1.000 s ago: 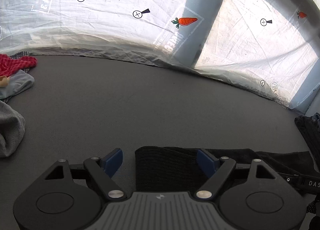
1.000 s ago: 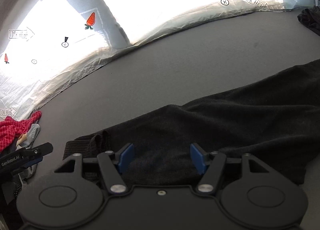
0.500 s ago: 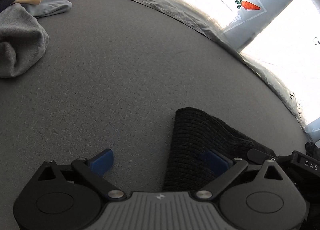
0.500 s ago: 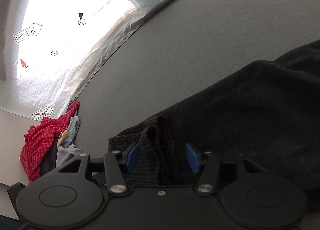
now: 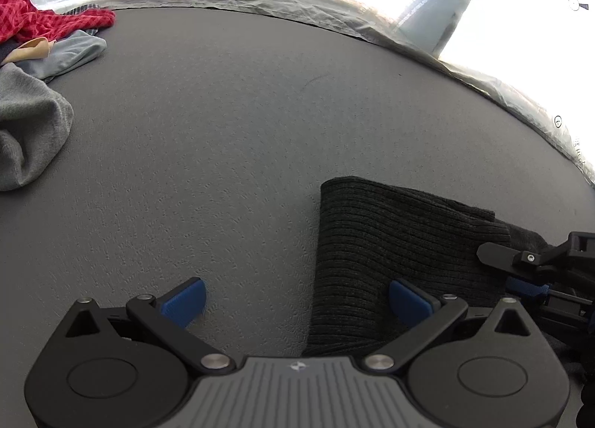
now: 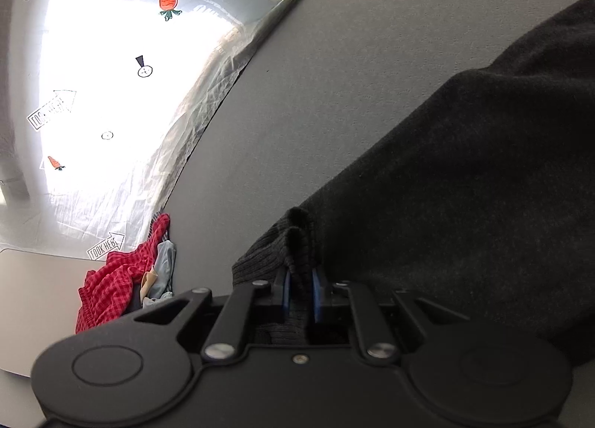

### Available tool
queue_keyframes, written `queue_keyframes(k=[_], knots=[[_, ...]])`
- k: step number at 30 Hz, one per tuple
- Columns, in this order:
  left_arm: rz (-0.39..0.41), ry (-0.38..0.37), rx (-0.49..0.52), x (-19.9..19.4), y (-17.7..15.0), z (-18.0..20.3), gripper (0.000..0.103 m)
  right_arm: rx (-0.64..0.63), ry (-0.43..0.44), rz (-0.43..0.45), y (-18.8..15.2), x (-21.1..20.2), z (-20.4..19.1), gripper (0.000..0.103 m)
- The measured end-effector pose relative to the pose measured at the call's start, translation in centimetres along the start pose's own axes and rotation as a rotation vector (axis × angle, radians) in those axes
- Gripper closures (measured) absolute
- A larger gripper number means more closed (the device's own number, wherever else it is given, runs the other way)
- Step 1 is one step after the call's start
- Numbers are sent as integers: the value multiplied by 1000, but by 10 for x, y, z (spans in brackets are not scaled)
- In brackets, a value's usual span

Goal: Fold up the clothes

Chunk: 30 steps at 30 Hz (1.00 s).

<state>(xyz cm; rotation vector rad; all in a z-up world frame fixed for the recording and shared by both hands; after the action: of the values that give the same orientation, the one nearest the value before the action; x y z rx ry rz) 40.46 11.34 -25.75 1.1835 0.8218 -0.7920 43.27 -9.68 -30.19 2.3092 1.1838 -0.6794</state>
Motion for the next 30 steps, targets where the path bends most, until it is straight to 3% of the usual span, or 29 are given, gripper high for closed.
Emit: queue_keyframes(k=[7, 12, 22, 30], knots=[[-55, -62, -136, -10, 10, 2, 0, -100, -15, 80, 7, -39, -2, 91], [-6, 32, -30, -19, 10, 32, 0, -139, -46, 148, 28, -78, 10, 91], [-8, 154, 78, 1, 6, 95, 0, -90, -145, 209, 62, -152, 69, 91], [-3, 238, 162, 15, -8, 122, 0, -112, -232, 183, 67, -153, 97, 91]])
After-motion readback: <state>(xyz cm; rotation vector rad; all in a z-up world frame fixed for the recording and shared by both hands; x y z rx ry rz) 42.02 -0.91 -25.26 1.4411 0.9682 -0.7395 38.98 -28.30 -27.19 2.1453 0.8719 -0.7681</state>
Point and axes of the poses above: each gripper's, at about its wrist camera, not at the fingertips, and x roughly the way its jaws point, z to its right, y to its top, the point moved 1 cm from there along x, roughly the way its jaws point
